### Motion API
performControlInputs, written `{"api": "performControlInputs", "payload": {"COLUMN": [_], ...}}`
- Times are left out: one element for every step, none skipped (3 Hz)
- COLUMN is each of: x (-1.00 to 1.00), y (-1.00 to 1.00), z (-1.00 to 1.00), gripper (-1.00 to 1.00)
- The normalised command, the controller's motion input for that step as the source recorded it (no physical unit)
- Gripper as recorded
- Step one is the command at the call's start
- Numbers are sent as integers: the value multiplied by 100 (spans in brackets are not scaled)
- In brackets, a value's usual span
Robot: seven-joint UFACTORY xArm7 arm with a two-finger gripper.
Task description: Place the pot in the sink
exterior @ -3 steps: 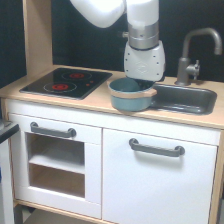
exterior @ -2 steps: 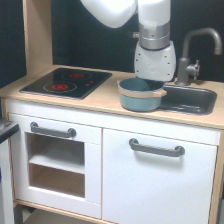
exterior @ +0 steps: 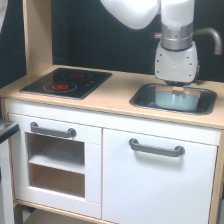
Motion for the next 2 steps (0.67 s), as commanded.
{"api": "performControlInputs", "payload": {"x": [-11,28], "y": [15,5], "z": [50,90], "gripper": [94,89]}}
